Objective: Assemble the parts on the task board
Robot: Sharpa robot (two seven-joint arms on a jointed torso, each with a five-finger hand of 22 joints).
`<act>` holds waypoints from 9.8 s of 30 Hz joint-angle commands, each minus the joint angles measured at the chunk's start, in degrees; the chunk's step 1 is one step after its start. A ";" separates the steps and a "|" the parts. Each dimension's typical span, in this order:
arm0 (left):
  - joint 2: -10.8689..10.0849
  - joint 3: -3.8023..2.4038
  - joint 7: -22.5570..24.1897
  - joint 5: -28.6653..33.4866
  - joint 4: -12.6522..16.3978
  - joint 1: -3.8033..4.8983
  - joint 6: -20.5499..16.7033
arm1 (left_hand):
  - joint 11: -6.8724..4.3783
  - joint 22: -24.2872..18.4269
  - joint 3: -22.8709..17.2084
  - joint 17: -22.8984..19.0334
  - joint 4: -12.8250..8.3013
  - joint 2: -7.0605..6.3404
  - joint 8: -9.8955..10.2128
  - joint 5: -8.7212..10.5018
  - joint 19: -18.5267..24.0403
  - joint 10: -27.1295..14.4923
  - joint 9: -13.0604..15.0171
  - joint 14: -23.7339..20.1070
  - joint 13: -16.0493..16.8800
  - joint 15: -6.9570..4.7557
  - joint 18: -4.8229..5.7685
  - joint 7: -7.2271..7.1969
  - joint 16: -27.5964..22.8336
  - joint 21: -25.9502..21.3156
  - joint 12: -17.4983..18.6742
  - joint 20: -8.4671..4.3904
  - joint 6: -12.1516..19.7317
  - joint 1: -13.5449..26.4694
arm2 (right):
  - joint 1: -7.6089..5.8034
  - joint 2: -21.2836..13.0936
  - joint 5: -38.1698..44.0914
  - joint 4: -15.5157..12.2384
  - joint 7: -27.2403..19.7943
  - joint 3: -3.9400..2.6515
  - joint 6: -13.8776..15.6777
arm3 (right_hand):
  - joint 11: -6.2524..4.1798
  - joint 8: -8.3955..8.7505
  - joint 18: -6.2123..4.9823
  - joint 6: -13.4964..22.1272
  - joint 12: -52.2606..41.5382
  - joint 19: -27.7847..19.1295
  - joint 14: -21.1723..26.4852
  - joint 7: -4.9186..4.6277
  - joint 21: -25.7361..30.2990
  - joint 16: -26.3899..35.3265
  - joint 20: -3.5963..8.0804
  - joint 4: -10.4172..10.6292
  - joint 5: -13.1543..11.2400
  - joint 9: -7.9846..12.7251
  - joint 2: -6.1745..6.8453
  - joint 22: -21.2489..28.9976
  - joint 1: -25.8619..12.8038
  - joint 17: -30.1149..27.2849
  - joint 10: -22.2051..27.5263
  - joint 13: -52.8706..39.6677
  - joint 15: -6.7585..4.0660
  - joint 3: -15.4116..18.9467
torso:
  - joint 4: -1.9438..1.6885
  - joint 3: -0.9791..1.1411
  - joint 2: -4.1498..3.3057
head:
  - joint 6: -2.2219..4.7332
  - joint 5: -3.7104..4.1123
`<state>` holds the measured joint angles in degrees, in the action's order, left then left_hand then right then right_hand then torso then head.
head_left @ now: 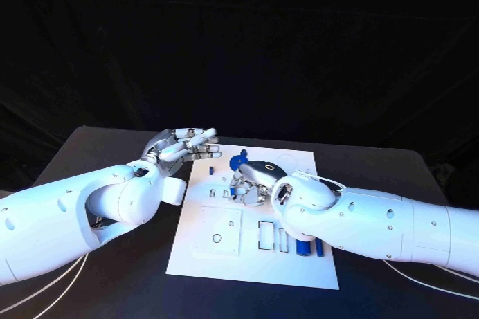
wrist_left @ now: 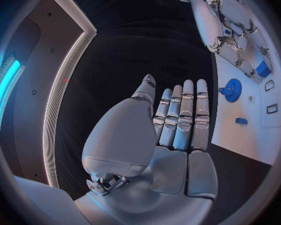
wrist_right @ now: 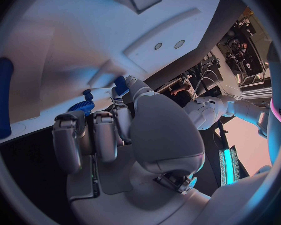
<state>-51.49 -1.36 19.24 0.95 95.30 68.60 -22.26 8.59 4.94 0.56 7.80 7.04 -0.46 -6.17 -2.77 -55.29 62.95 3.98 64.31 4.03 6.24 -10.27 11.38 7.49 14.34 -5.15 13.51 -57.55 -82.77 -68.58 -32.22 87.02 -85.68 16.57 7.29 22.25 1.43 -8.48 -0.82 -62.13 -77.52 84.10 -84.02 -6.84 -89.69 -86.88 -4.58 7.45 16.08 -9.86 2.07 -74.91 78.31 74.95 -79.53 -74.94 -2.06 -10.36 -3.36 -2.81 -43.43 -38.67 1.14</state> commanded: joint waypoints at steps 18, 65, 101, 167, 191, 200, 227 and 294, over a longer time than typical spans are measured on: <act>-0.01 -0.03 0.12 -0.25 0.11 0.04 1.18 | 0.23 -0.09 0.11 0.06 -0.35 0.15 0.39 -0.18 -0.43 0.06 -0.07 0.22 -0.08 0.26 -0.31 0.39 -0.39 -0.02 0.34 0.08 0.05 -0.54 | 0.22 0.31 2.35 0.38 1.32 0.01 -1.64 | 0.39 0.19 0.75 0.36 1.06 5.73 -4.49 0.40 -0.11 0.07 0.37 0.55 -0.02 0.09 1.32 -14.91 -1.10 8.39 0.49 -1.37 -0.03 0.34 | -0.01 -0.01 0.05 | -0.16 -0.07; -0.03 -0.03 -3.03 -4.50 -1.13 0.05 2.36 | -0.75 0.65 1.23 1.96 -0.29 0.11 0.46 -0.23 -4.14 2.23 0.18 5.44 0.36 -1.31 -0.39 -0.27 1.93 2.13 0.18 -1.46 -1.26 0.60 | -0.63 -3.31 -4.73 -4.18 -10.35 -0.26 12.08 | 3.73 3.72 -0.51 10.05 5.34 2.55 -3.64 -3.14 3.97 1.72 -2.38 8.95 -4.49 2.84 5.75 -11.77 -1.93 5.45 6.01 2.86 2.89 9.58 | 0.05 0.07 0.24 | 0.60 -0.08; 16.20 1.10 -55.62 -61.59 -19.08 7.61 31.20 | -9.86 59.92 9.30 81.78 9.59 0.64 -12.81 -0.19 -26.29 14.45 19.14 25.55 55.86 -10.97 5.64 -8.56 82.20 61.83 -56.78 -12.84 -6.29 14.25 | -7.04 -23.99 -33.87 -10.02 -18.24 -0.70 6.85 | 2.41 0.30 -2.00 7.24 8.95 -1.16 -2.39 -1.81 9.91 5.66 -1.22 7.41 1.36 2.50 2.84 -7.61 0.69 -0.02 8.67 6.86 1.62 8.93 | 0.93 0.90 2.97 | -1.46 -2.20; 25.00 2.88 -56.72 -62.80 -25.78 7.41 40.92 | -9.69 62.84 8.36 82.20 9.08 0.49 -14.85 -0.20 -26.07 13.67 25.53 25.69 57.71 -10.74 5.96 -8.40 82.51 63.95 -57.82 -12.49 -3.44 12.11 | -6.78 -22.88 -33.61 -8.82 -17.80 -0.70 6.91 | 2.39 -0.16 -2.09 7.78 9.35 -1.23 -2.46 -1.81 10.54 6.01 -1.10 7.86 5.19 2.70 2.61 -7.31 0.08 -0.22 8.95 7.50 1.56 9.39 | 0.92 0.93 2.77 | -3.31 -2.31; 25.18 2.87 -56.18 -60.88 -26.14 7.38 40.78 | -9.84 63.45 3.40 82.20 6.46 4.09 -14.72 -0.26 -25.92 13.10 27.28 25.69 57.11 -10.86 6.00 -8.50 82.51 64.42 -56.80 -12.53 -2.10 5.64 | -6.60 -22.69 -33.61 -8.61 -17.56 -0.70 6.55 | 2.39 -0.18 -2.09 7.79 9.34 -1.23 -2.44 -1.81 10.56 6.07 -1.10 7.87 5.25 2.71 2.57 -7.30 0.09 -0.32 8.94 7.49 1.56 9.38 | 0.89 0.93 2.78 | -3.51 -2.32; 25.12 2.87 -55.68 -60.44 -26.21 7.39 40.90 | -9.88 63.57 0.20 82.20 5.07 4.40 -14.11 -0.29 -25.73 12.44 27.81 25.69 55.97 -10.88 6.00 -8.52 82.51 64.51 -55.29 -12.52 -1.57 3.05 | -6.52 -22.70 -33.61 -8.57 -17.47 -0.70 6.43 | 2.38 -0.20 -2.11 7.80 9.32 -1.27 -2.43 -1.81 10.64 6.12 -1.10 7.87 5.30 2.71 2.53 -7.25 0.10 -0.37 8.93 7.48 1.56 9.37 | 0.92 0.96 2.80 | -3.60 -2.35; 20.10 2.73 -53.61 -56.06 -22.10 7.09 31.68 | -10.10 64.55 -22.23 82.20 3.72 -5.08 -11.72 -0.25 -25.67 13.01 29.72 25.69 54.64 -11.05 6.07 -8.73 82.51 65.01 -52.99 -12.65 -2.68 5.94 | -6.33 -22.83 -33.61 -8.45 -17.51 -0.69 6.42 | 2.38 -0.20 -2.11 7.80 9.32 -1.27 -2.43 -1.81 10.64 6.12 -1.10 7.87 5.30 2.71 2.53 -7.25 0.10 -0.37 8.93 7.48 1.56 9.37 | 0.80 0.96 2.76 | -3.38 -2.66; 18.88 2.74 -56.13 -59.67 -21.30 5.49 32.54 | -10.49 65.00 -29.39 82.20 1.99 -7.50 -12.33 -0.22 -25.80 14.26 31.72 25.69 55.18 -11.35 6.12 -9.20 82.51 65.20 -53.62 -12.76 -3.74 10.34 | -5.69 -22.81 -33.61 -8.26 -17.58 -0.69 6.24 | 2.38 -0.25 -2.10 7.83 9.26 -1.24 -2.46 -1.81 10.63 6.08 -1.09 7.85 5.43 2.73 2.49 -7.28 0.15 -0.27 8.87 7.44 1.55 9.36 | 0.93 0.95 2.74 | -3.89 -3.63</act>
<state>-32.68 1.38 -36.47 -58.28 73.95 74.12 10.10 -1.96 69.86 -28.55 74.94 9.08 -8.56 -18.09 -2.76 -81.07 77.00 35.63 83.97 59.17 -4.81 -5.35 2.67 89.66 79.21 -58.55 0.81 -60.35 -72.22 -74.32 -55.07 53.18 -93.94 -0.84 6.61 29.19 3.99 -8.39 -2.16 -54.67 -68.42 83.08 -84.12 -8.78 -79.26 -81.11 -6.02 15.26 21.29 -7.23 5.00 -74.91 78.57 74.64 -70.63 -67.50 -0.11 -1.28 -2.43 -1.87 -40.69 -42.54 -2.50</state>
